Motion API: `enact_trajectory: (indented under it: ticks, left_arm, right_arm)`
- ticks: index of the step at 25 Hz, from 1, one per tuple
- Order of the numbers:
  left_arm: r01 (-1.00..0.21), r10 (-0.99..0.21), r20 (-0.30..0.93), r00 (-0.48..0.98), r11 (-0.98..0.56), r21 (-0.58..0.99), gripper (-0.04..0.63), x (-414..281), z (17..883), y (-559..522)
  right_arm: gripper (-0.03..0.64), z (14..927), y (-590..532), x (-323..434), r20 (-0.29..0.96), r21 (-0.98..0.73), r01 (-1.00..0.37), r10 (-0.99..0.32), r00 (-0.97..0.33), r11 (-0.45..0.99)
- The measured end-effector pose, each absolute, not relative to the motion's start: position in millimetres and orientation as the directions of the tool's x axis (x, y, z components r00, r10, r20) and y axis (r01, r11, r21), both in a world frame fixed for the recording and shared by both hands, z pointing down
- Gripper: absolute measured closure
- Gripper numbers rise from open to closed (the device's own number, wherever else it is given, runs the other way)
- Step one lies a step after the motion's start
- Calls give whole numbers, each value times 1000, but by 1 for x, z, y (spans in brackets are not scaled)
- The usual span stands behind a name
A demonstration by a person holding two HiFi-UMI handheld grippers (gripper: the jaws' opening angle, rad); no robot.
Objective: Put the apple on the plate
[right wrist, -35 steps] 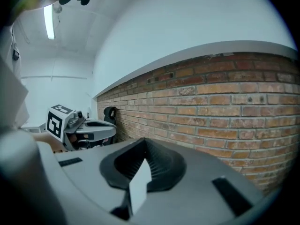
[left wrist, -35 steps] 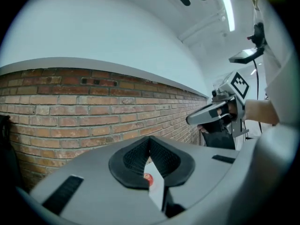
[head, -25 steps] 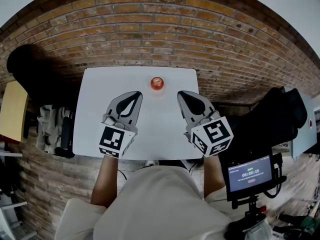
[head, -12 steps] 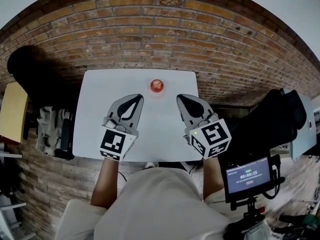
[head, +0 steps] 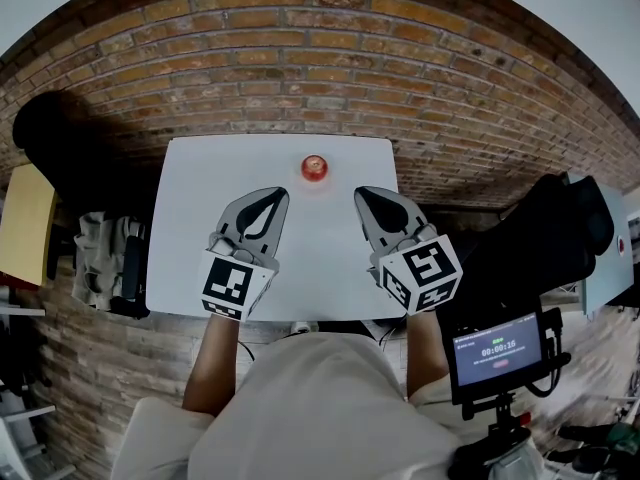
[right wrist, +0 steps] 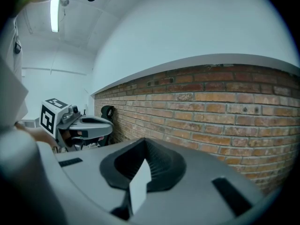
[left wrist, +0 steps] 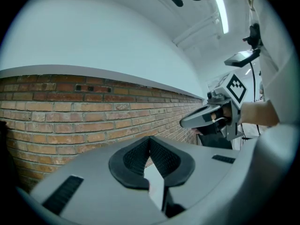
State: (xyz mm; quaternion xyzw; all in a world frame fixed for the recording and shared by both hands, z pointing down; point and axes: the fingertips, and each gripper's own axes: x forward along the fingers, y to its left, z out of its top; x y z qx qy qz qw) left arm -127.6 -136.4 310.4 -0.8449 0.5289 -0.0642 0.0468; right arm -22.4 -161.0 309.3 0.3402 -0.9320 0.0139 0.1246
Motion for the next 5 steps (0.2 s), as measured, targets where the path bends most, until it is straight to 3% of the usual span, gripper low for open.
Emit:
enact_trajectory:
  ticks: [5]
  left_arm:
    - [-888,-899,55,435,-438,-142,589,-128,309,-139]
  right_arm:
    - [615,311,-163,-21,246,56,-645,-636,-731,762]
